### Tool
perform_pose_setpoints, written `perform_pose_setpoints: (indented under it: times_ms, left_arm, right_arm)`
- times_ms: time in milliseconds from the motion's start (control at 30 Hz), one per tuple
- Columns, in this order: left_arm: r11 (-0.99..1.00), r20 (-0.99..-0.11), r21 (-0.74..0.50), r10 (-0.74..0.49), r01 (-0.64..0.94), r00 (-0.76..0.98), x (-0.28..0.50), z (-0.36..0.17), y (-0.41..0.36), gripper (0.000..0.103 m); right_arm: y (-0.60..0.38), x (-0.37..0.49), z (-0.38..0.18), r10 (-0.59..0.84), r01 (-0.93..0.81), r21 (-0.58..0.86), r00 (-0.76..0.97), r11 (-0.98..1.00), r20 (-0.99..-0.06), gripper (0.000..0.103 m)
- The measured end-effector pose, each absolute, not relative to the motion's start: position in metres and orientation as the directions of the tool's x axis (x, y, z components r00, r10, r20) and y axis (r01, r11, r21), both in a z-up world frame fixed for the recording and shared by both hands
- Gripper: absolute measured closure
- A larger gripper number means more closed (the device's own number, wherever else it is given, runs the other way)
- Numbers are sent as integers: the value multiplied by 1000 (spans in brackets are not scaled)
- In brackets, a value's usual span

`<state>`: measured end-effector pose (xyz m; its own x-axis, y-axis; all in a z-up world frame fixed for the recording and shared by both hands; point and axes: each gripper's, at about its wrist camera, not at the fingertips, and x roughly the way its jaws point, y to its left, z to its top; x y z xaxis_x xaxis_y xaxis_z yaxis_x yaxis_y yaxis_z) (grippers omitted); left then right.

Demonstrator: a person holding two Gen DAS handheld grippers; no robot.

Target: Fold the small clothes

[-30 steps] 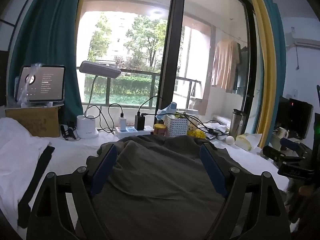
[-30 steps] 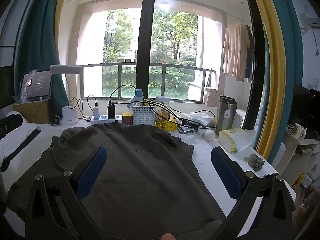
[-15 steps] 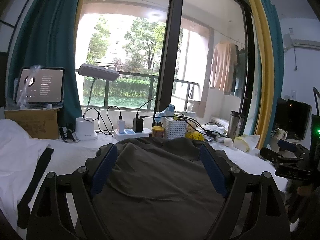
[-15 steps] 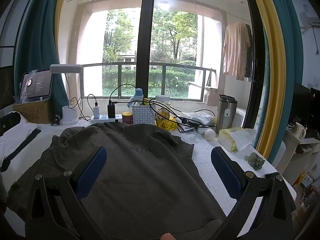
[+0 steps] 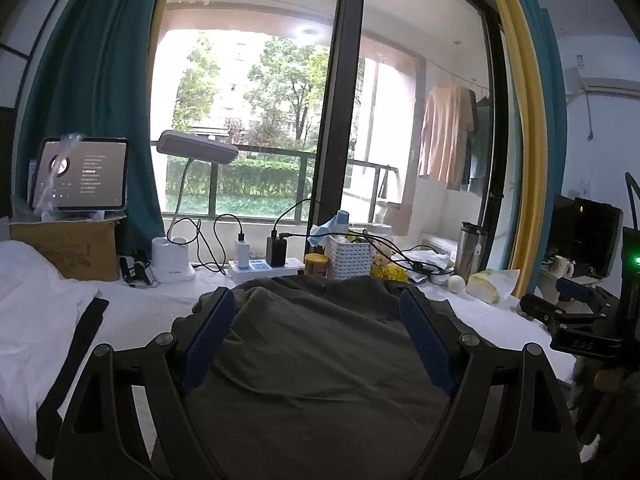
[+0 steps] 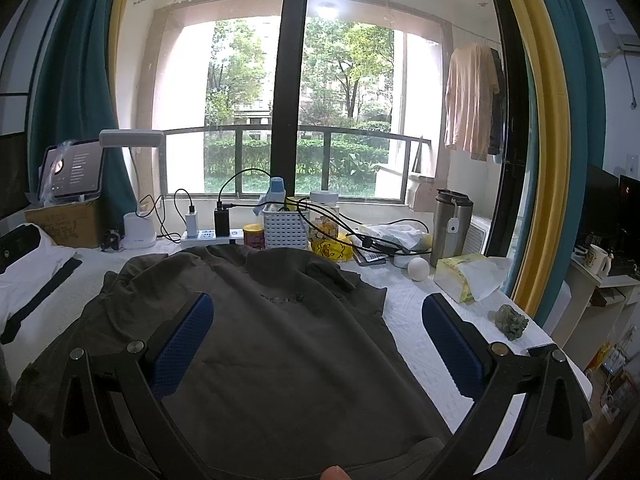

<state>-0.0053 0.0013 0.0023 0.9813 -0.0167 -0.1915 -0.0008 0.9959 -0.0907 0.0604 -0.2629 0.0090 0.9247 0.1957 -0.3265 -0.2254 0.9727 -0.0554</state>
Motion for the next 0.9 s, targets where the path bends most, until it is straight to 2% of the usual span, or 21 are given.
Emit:
perform_pose_setpoints:
  times_ms: [300,667,900]
  left_arm:
    - [993,-208,-118,-16,-9,978,-3,2,3,16]
    - [999,-211,-29,32,-39,977,-1,1,-5,16]
    - [997,-215,-58,32,-45,976,-4,3,-4,16]
  right_arm:
    - [-263,61,9,196,-226,-56,925,973,-327,0]
    - [-265,60,10,196,-226,-57,925,973,-325,0]
    - [-268,59,13,194,-222,-54,927,973,-322,0]
